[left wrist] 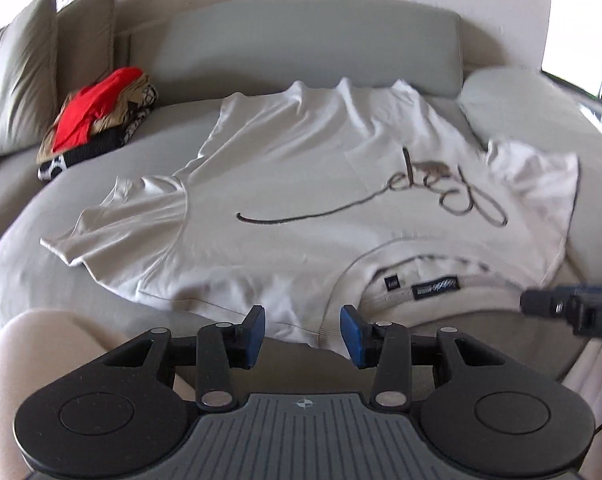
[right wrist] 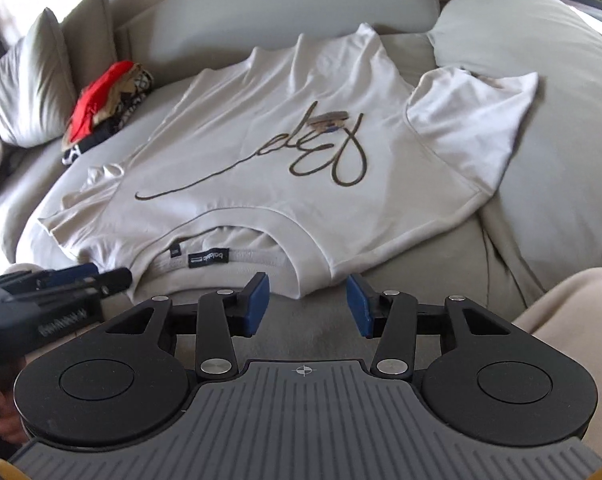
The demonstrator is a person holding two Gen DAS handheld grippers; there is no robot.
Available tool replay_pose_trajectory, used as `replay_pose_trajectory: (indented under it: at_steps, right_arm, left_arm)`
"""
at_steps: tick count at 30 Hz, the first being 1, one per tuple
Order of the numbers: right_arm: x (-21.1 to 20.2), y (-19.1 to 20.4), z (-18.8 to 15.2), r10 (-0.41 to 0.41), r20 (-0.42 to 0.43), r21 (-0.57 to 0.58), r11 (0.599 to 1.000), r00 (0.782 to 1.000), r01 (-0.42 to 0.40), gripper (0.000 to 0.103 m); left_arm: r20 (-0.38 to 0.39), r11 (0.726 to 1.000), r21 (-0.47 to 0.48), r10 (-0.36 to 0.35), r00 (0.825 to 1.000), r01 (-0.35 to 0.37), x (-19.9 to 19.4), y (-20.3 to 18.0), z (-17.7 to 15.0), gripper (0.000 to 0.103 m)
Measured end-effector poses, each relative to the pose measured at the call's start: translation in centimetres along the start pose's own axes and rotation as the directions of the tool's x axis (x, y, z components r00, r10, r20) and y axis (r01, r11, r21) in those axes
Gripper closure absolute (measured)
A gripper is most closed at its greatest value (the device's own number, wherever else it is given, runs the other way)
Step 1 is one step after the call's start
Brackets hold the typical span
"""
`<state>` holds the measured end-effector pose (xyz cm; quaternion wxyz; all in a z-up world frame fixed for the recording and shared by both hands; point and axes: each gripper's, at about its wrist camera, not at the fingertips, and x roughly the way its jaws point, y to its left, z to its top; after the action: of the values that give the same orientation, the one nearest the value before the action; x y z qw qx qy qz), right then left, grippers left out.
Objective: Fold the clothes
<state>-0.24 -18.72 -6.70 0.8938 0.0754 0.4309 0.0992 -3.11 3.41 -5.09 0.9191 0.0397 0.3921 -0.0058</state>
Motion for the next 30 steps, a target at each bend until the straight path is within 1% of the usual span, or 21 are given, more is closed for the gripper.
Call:
replay_pose_trajectory:
  at_steps: [3,4,5,6,7,8,9,13,14,16,17,18,19,21,22,23,25,27,28,29,30]
  right_arm:
    - [0.7,0.7,-0.2,-0.028,0.003,-0.058,0.998,1.000,0.028,0.054]
    - [0.8,0.9,-0.2,-0.036,-0.001,-0.068,0.997,0.999,0.036,0.059]
    - [0.7,0.8,-0.2,-0.043,-0.013,-0.070,0.997,0.999,0.042,0.066]
    - [0.7,0.8,-0.2,-0.050,-0.024,-0.073,0.996,0.998,0.048,0.077]
    - [0.7,0.8,-0.1,-0.057,-0.035,-0.075,0.996,0.998,0.055,0.094]
    - [0.7,0.7,-0.1,-0.065,-0.046,-0.077,0.995,0.997,0.061,0.097]
    - [0.6,0.7,-0.1,-0.072,-0.057,-0.080,0.995,0.996,0.067,0.098]
    - [0.5,0.6,0.0,-0.101,-0.102,-0.091,0.992,0.990,0.092,0.098]
    - [0.5,0.5,0.1,-0.108,-0.113,-0.094,0.991,0.988,0.098,0.098]
    - [0.4,0.5,0.1,-0.123,-0.135,-0.099,0.989,0.983,0.110,0.096]
    - [0.1,0.3,0.2,-0.123,-0.134,-0.092,0.989,0.983,0.112,0.092]
    - [-0.4,0.0,0.2,-0.118,-0.121,-0.074,0.991,0.986,0.110,0.080]
    - [-1.0,-0.3,0.2,-0.113,-0.108,-0.057,0.993,0.988,0.107,0.070]
    - [-2.0,-0.9,0.2,-0.103,-0.082,-0.022,0.995,0.991,0.102,0.070]
    - [-2.6,-1.4,0.4,-0.092,-0.052,0.008,0.996,0.994,0.093,0.070]
    - [-2.9,-1.9,0.8,-0.081,-0.005,0.045,0.996,0.997,0.081,0.070]
    - [-2.5,-2.4,1.9,-0.088,0.066,0.069,0.994,0.994,0.083,0.070]
    - [-0.7,-2.5,3.1,-0.099,0.089,0.045,0.994,0.991,0.096,0.070]
    - [0.5,-2.4,3.5,-0.101,0.087,0.028,0.995,0.991,0.099,0.071]
    - [1.6,-2.3,3.7,-0.102,0.072,0.012,0.995,0.992,0.101,0.072]
    - [2.6,-2.2,3.6,-0.108,0.035,0.000,0.994,0.994,0.108,0.073]
  left_arm:
    - [-0.007,0.998,0.054,0.026,1.000,-0.025,1.1,-0.7,-0.1,0.063]
    - [0.007,0.997,0.073,0.027,1.000,-0.027,1.3,-0.9,-0.2,0.071]
    - [0.017,0.995,0.091,0.028,0.999,-0.029,1.4,-1.0,-0.2,0.095]
    - [0.013,0.994,0.104,0.029,0.999,-0.030,1.5,-1.1,-0.2,0.099]
    - [0.009,0.993,0.117,0.031,0.999,-0.031,1.6,-1.2,-0.2,0.100]
    - [0.005,0.991,0.130,0.032,0.999,-0.033,1.7,-1.3,-0.2,0.102]
    - [-0.003,0.990,0.140,0.031,1.000,-0.030,1.5,-1.3,-0.2,0.103]
    - [-0.069,0.990,0.141,-0.006,0.998,0.016,0.7,-1.1,-0.5,0.103]
    - [-0.105,0.989,0.144,-0.021,0.994,0.036,1.0,-1.1,-0.7,0.103]
    - [-0.184,0.991,0.098,-0.069,0.981,0.088,1.9,-0.6,-1.2,0.103]
    - [-0.209,0.991,0.073,-0.091,0.974,0.108,2.1,-0.3,-1.3,0.103]
    - [-0.205,0.990,0.067,-0.105,0.973,0.121,1.7,0.0,-1.3,0.100]
    - [-0.198,0.990,0.061,-0.116,0.973,0.131,1.2,0.3,-1.1,0.092]
    - [-0.144,0.990,0.052,-0.120,0.982,0.129,0.0,1.0,-0.3,0.085]
    - [-0.102,0.993,0.029,-0.113,0.988,0.116,-0.5,1.6,0.3,0.078]
    - [-0.064,0.996,0.001,-0.091,0.994,0.091,-0.7,2.3,1.0,0.075]
    - [0.006,0.998,-0.057,-0.015,1.000,0.015,-0.3,3.9,2.4,0.076]
    - [0.037,0.993,-0.095,0.078,0.996,-0.074,1.2,5.3,3.9,0.079]
    - [0.033,0.989,-0.106,0.106,0.994,-0.102,2.1,6.0,4.4,0.081]
    - [-0.005,0.987,-0.100,0.129,0.992,-0.129,3.2,6.3,4.5,0.081]
    - [-0.042,0.984,-0.093,0.151,0.988,-0.155,4.3,6.6,4.7,0.081]
